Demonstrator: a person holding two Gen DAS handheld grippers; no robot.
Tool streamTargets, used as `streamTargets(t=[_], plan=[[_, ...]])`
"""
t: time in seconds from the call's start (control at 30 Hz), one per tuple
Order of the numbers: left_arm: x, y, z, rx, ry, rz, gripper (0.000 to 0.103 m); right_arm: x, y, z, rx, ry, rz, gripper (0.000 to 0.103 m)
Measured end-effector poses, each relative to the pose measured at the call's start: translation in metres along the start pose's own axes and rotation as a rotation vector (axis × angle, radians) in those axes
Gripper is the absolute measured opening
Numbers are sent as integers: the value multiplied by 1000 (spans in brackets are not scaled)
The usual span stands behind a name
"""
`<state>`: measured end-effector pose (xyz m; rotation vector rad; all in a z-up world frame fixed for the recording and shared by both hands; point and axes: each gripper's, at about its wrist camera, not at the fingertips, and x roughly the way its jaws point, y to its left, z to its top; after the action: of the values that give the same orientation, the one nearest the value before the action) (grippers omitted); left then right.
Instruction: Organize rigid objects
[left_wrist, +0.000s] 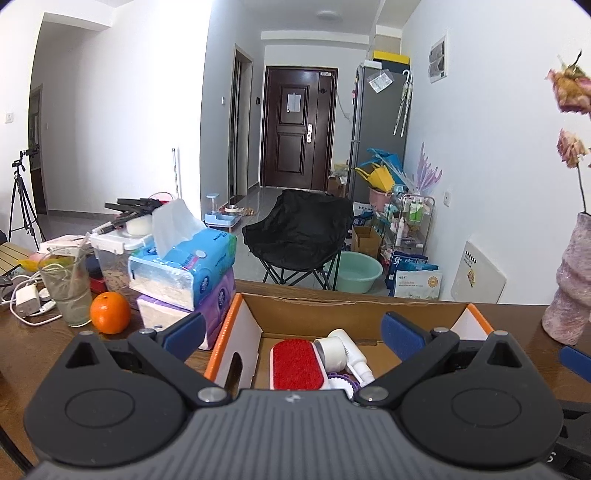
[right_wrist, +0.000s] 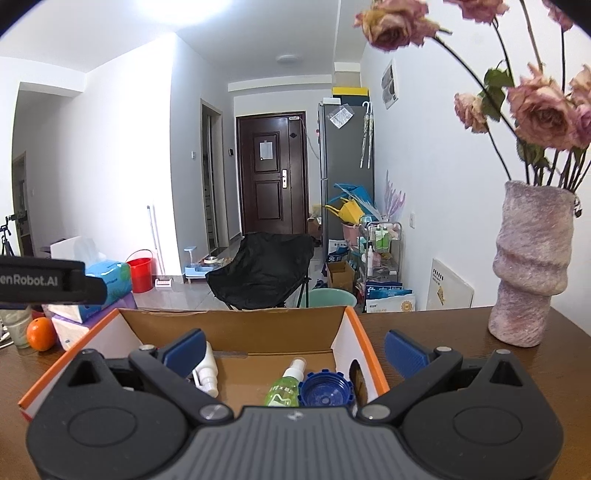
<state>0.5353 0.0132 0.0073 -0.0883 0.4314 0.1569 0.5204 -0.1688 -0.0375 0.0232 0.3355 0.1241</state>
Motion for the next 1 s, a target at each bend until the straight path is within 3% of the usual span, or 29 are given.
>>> streamTargets(t=[0.53, 1.0], plan=[[-99, 12, -10, 37, -26, -23, 103, -99, 10, 3, -3, -76, 24, 103], [-188, 20, -35, 48, -36, -55, 103, -194, 16, -4, 21, -92, 21, 103]])
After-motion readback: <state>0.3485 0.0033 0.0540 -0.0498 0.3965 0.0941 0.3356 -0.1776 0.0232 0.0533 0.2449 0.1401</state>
